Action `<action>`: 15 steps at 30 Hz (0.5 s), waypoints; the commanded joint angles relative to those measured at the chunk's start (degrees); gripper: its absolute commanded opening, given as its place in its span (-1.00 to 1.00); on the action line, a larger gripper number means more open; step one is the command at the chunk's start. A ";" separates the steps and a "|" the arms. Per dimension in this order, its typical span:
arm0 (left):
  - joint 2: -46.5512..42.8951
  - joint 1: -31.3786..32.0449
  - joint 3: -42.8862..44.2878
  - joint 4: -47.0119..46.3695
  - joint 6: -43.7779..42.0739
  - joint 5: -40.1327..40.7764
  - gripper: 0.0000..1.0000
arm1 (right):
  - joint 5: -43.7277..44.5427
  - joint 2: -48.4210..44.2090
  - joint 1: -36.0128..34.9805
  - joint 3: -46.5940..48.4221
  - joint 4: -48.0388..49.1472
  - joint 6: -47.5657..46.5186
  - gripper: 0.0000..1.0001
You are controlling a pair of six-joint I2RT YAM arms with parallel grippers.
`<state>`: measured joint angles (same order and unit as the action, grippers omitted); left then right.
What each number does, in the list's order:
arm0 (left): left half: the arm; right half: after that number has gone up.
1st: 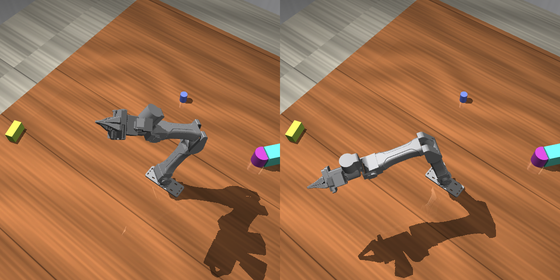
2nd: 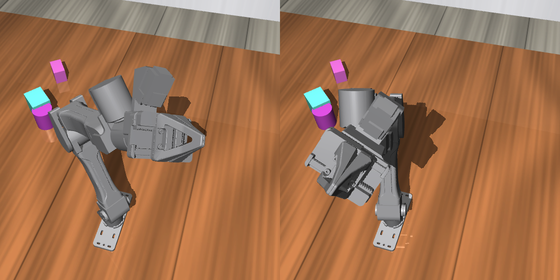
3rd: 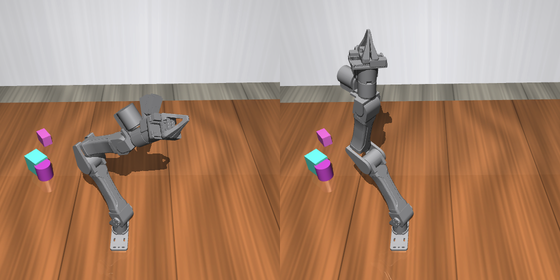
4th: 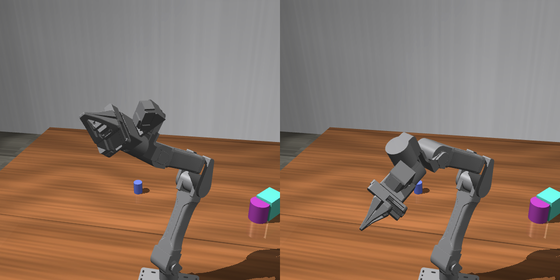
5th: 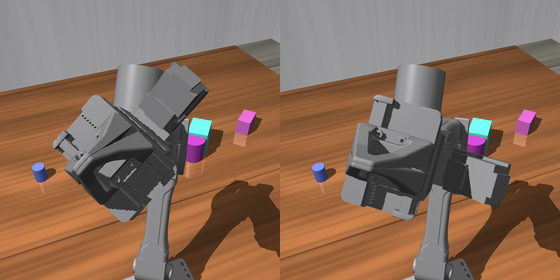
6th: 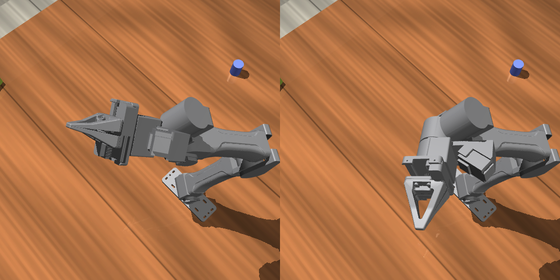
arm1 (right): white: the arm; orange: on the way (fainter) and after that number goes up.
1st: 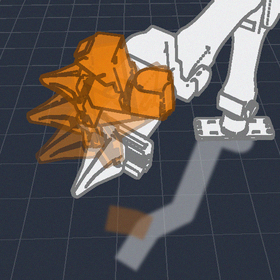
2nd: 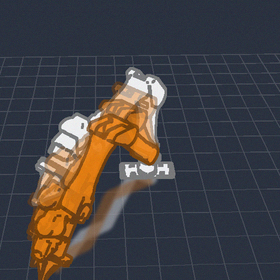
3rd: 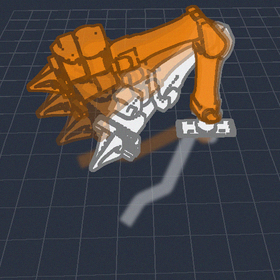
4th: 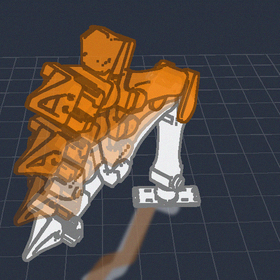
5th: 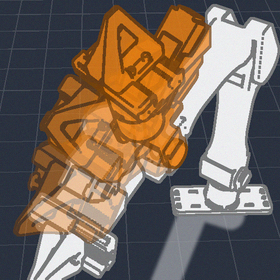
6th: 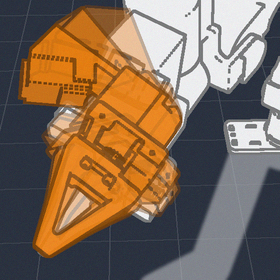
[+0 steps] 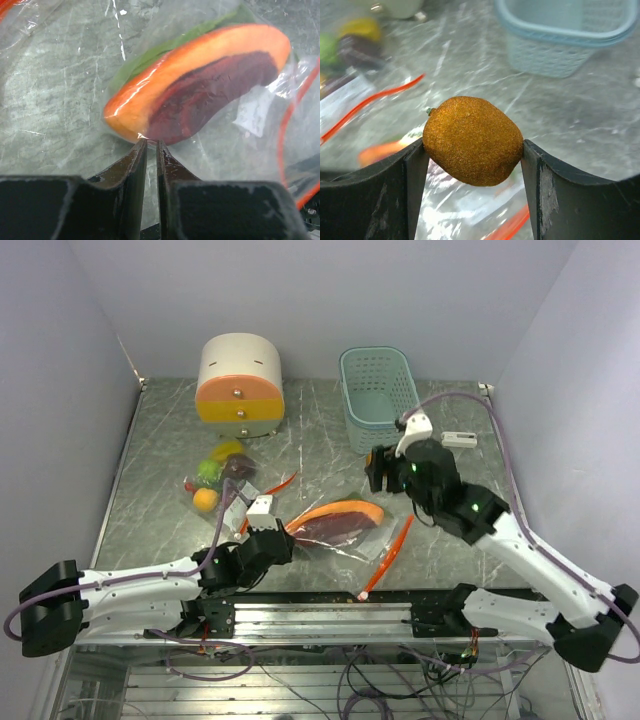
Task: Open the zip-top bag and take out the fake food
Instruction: Pick up the fake fruit from the zipper food storage bag, then place the fake fruit in the bin.
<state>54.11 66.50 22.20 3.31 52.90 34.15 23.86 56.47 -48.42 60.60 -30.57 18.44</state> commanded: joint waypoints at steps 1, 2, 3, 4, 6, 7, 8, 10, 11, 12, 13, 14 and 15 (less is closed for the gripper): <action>-1.24 -0.31 -1.40 -0.90 -0.68 -0.54 -0.51 | -3.16 9.00 12.13 2.77 6.48 -6.78 -0.44; -1.14 -0.32 -1.59 -1.38 -0.69 -0.78 -0.51 | -4.84 11.49 14.84 3.46 8.26 -7.21 -0.44; -0.87 -0.30 -1.66 -1.84 -0.63 -1.04 -0.51 | -5.98 14.01 17.03 4.09 10.42 -7.74 -0.44; -0.52 -0.29 -1.63 -1.89 -0.54 -1.36 -0.52 | -7.30 16.58 18.78 5.35 11.94 -8.15 -0.44; 0.28 -0.31 -1.67 -2.41 -0.61 -1.91 -0.52 | -9.66 22.71 22.56 9.28 13.93 -9.14 -0.44; 0.51 -0.27 -1.71 -2.59 -0.54 -2.05 -0.53 | -9.48 25.13 23.36 11.46 14.06 -9.43 -0.43; 0.54 -0.29 -1.83 -2.80 -0.52 -2.15 -0.53 | -9.07 26.99 24.07 13.40 14.35 -9.76 -0.43; -0.01 -0.32 -2.16 -3.26 -0.44 -2.47 -0.53 | -8.65 29.70 25.09 16.18 15.92 -10.14 -0.44; -0.50 -0.32 -2.36 -3.30 -0.44 -2.64 -0.53 | -8.50 30.69 25.49 16.63 17.33 -10.56 -0.44; -0.96 -0.31 -2.56 -3.31 -0.48 -2.79 -0.53 | -8.08 31.76 25.83 16.97 18.62 -11.10 -0.44; -1.54 -0.32 -2.70 -3.12 -0.52 -2.78 -0.53 | -7.21 32.94 26.10 17.83 19.04 -11.21 -0.44; -2.04 -0.32 -2.84 -2.87 -0.40 -2.70 -0.53 | -6.54 34.34 26.34 18.75 18.98 -11.29 -0.44; -2.48 -0.27 -2.98 -2.61 -0.31 -2.57 -0.53 | -6.18 35.47 26.65 19.60 19.20 -11.38 -0.44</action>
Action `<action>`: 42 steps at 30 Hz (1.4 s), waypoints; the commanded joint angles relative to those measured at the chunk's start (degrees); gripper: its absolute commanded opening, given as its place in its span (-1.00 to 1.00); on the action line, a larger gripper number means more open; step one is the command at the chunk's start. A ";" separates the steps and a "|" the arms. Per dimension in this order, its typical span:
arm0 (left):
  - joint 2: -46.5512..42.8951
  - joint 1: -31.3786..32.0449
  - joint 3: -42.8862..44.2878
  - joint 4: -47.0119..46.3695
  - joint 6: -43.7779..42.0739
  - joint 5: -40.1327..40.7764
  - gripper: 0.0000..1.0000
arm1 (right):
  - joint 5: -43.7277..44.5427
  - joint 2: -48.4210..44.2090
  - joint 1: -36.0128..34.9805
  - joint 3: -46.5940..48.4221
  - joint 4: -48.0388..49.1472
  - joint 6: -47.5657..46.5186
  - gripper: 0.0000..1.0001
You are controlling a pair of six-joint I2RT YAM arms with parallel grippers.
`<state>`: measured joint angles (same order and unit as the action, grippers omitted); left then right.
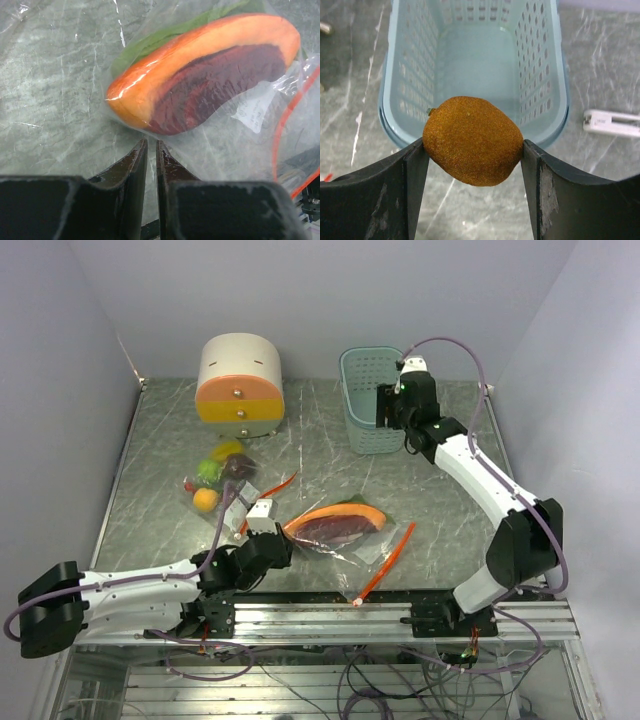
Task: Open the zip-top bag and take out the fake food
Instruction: Place the fake fruit in the bin.
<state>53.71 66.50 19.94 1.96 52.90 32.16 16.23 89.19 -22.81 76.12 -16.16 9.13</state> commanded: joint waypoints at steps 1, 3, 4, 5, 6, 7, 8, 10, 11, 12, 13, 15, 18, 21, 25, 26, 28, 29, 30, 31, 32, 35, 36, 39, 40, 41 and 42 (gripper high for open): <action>-2.45 -0.31 -0.84 -1.11 -0.26 -0.61 -0.53 | 1.07 4.03 1.48 4.67 5.27 -2.09 -0.44; -2.88 -0.29 -0.85 -1.16 -0.30 -0.73 -0.55 | -0.58 6.53 2.27 6.28 5.56 -1.79 -0.41; -2.97 -0.31 -0.61 -0.95 -0.34 -0.60 -0.55 | -0.96 7.89 2.40 7.22 5.39 -1.91 -0.34; -3.00 -0.31 -0.15 -0.37 -0.42 -0.49 -0.56 | -0.60 8.89 2.37 7.93 5.35 -1.99 -0.21; -3.04 -0.29 0.30 0.36 -0.58 -0.37 -0.56 | 0.14 9.11 2.39 7.76 6.21 -2.04 -0.04; -3.19 -0.27 0.86 1.08 -0.79 -0.31 -0.55 | -0.87 8.57 2.40 6.76 7.99 -2.78 0.13; -3.45 -0.30 1.35 1.81 -1.14 -0.17 -0.54 | -2.04 7.90 2.38 5.75 9.63 -3.60 0.39; -4.17 -0.30 2.02 3.09 -1.85 -0.07 -0.49 | -2.81 7.13 2.40 5.61 10.25 -4.63 0.57; -4.48 -0.32 2.23 3.20 -2.50 0.00 -0.47 | -2.86 6.81 2.41 5.88 9.68 -4.89 0.59; -4.69 -0.30 2.59 3.16 -3.24 -0.11 -0.44 | -2.73 6.08 2.42 5.85 9.37 -4.94 0.61; -4.75 -0.36 3.12 3.31 -4.19 -0.41 -0.40 | -2.96 5.11 2.42 5.21 9.67 -4.93 0.62; -4.20 -0.26 4.60 4.02 -5.51 -0.88 -0.31 | -4.37 2.02 2.40 1.64 11.85 -5.71 0.63; -2.04 -0.41 7.03 4.97 -6.99 -1.22 -0.03 | -5.56 -0.84 2.39 -1.36 13.30 -5.73 0.65; 0.32 -1.32 9.68 5.45 -8.62 -1.36 0.26 | -8.52 -3.97 2.29 -3.43 11.84 -2.80 0.65; 4.14 -7.91 13.14 3.97 -13.66 -5.45 0.36 | -16.83 -12.53 1.65 -12.43 15.53 1.47 0.61; 5.20 -10.10 13.90 3.29 -15.03 -7.07 0.36 | -19.28 -14.94 1.13 -14.44 15.78 1.68 0.61; 6.78 -13.73 14.88 1.47 -16.99 -9.44 0.36 | -20.78 -18.99 -1.11 -18.13 15.18 1.81 0.61; 7.68 -15.34 15.32 0.45 -18.09 -10.33 0.36 | -20.95 -20.77 -2.74 -20.69 14.35 1.61 0.61; 8.71 -16.74 15.78 -0.73 -18.89 -11.07 0.36 | -20.29 -22.69 -4.50 -22.48 13.55 1.56 0.61; 10.17 -18.35 16.24 -1.86 -19.52 -12.31 0.36 | -19.29 -24.45 -6.82 -24.24 12.69 1.71 0.61; 12.41 -19.62 16.71 -3.58 -20.05 -14.28 0.36 | -18.70 -25.98 -9.57 -26.31 11.69 2.23 0.61; 17.24 -22.62 17.57 -9.14 -20.80 -19.40 0.38 | -18.52 -30.99 -12.93 -30.92 9.25 5.26 0.61; 19.03 -23.27 17.40 -11.65 -20.82 -20.98 0.42 | -18.59 -32.76 -13.52 -33.67 8.85 7.33 0.61; 22.78 -25.12 14.59 -22.09 -19.73 -26.89 0.61 | -21.30 -38.82 -13.89 -40.18 8.92 12.81 0.57; 23.43 -25.69 13.42 -25.28 -19.11 -28.89 0.67 | -23.12 -40.87 -13.89 -42.25 9.40 14.80 0.56; 23.93 -26.09 12.75 -27.83 -18.59 -30.35 0.72 | -24.81 -42.71 -13.91 -44.38 10.26 16.46 0.56; 24.31 -26.23 12.29 -29.73 -18.27 -31.59 0.76 | -26.33 -44.62 -13.93 -46.28 11.04 18.05 0.55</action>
<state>76.93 41.54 34.52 -13.15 34.11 10.04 -4.54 50.28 -36.47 35.14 -5.85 18.90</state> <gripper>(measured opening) 0.847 0.783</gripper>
